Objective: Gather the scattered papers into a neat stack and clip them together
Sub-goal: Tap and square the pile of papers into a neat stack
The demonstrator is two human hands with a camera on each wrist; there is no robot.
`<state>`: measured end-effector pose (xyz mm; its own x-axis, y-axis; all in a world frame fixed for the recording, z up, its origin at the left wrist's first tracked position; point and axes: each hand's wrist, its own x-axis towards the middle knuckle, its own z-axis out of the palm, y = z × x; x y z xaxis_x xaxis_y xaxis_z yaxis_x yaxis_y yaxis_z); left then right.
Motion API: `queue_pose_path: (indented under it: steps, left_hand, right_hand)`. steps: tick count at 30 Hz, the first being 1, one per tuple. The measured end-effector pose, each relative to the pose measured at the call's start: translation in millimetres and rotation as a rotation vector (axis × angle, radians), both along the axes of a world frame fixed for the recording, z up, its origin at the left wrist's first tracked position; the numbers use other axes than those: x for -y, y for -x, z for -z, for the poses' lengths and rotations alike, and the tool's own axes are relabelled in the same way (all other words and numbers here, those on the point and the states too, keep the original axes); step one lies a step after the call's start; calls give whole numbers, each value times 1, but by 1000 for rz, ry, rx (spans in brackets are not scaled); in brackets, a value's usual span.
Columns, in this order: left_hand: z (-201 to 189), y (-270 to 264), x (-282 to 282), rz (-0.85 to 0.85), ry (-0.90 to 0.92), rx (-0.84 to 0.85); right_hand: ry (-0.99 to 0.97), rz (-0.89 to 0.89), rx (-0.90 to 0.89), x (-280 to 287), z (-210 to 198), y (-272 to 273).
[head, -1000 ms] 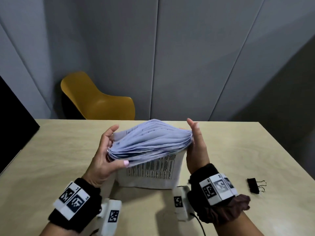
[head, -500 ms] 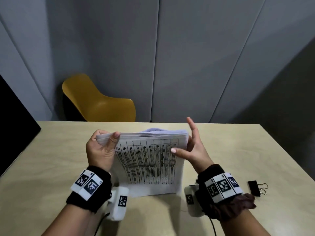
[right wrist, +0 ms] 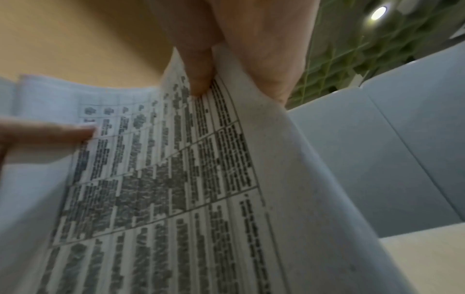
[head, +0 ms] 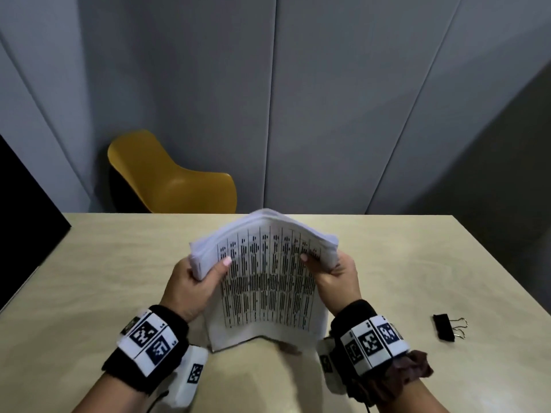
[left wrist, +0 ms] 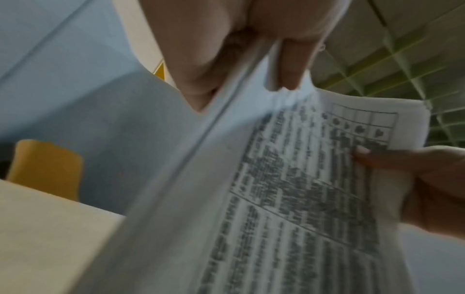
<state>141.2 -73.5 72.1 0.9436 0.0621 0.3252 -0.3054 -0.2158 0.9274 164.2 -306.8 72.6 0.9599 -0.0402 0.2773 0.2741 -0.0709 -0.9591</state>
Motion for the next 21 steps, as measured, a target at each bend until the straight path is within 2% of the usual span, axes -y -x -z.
queue_pose_path:
  steps: [4,9,13,15,17,21]
  left_hand:
    - [7,7,9,-60,49,47]
    - [37,21,15,-79,46,-51]
    - [32,16,15,-124,7,-14]
    - [32,18,14,-97,0,-81]
    - [35,24,12,-41,-66,-158]
    - [48,26,3,-79,-232,-136]
  right_hand:
    - [-77,33,20,-2,3,10]
    - [22,34,-142,2,31,22]
    - [-22,95,-85,-1,28,23]
    - [-27,77,-100,-2,29,24]
    - [33,66,-162,-1,37,27]
    - [79,84,-200,1,42,30]
